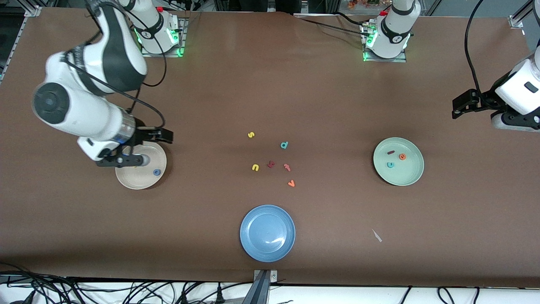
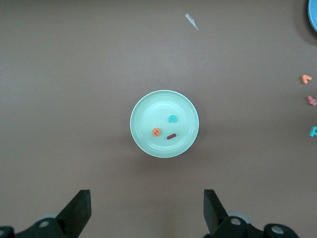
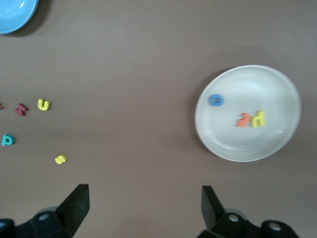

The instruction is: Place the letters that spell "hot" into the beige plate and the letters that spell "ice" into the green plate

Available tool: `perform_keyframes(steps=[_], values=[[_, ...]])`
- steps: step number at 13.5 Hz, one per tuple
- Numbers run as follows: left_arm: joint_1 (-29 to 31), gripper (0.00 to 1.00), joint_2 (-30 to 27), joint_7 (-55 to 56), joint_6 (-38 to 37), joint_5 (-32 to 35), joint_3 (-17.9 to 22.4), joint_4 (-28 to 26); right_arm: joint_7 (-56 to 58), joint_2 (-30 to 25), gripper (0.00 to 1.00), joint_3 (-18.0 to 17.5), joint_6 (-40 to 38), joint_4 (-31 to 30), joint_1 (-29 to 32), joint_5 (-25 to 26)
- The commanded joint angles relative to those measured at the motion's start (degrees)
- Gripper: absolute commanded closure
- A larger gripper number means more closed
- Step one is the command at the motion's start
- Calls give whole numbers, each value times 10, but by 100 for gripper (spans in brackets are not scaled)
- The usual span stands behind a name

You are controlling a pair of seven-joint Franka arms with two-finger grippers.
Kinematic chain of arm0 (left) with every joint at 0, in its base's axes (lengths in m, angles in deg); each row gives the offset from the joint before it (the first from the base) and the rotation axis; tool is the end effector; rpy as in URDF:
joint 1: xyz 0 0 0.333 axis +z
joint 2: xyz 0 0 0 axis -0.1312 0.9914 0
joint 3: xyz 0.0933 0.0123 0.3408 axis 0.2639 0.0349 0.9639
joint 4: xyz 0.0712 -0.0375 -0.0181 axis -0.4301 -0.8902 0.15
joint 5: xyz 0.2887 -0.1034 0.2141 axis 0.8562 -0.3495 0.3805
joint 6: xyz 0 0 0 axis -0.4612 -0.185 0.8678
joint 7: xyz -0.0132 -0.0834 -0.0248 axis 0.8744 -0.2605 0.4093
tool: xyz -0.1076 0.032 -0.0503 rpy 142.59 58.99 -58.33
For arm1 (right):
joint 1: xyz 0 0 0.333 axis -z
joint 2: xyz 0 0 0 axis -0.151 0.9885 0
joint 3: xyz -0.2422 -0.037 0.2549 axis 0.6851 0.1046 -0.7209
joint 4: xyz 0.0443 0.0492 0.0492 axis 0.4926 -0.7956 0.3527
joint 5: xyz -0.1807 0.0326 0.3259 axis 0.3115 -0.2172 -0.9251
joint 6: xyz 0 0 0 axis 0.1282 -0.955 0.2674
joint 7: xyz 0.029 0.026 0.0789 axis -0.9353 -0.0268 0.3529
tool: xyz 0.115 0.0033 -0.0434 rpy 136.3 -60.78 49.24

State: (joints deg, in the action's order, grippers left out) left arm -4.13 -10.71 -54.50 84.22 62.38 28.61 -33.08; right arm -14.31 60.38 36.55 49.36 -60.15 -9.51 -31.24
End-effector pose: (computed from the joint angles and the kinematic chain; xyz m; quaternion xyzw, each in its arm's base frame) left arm 0.5611 -0.0158 0.6196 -0.9988 0.0424 0.0229 0.0127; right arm 0.6082 0.1535 0.4867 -0.9974 -0.0056 0.0599 0.0401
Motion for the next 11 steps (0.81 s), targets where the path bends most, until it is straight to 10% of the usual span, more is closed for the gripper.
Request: perform_keyframes(steps=[1, 11], values=[[4, 0, -6, 7, -3, -12, -4, -2, 0, -81, 0, -39, 0, -42, 57, 33], [-3, 0, -9, 19, -11, -6, -30, 1, 2, -187, 0, -41, -27, -46, 133, 72]])
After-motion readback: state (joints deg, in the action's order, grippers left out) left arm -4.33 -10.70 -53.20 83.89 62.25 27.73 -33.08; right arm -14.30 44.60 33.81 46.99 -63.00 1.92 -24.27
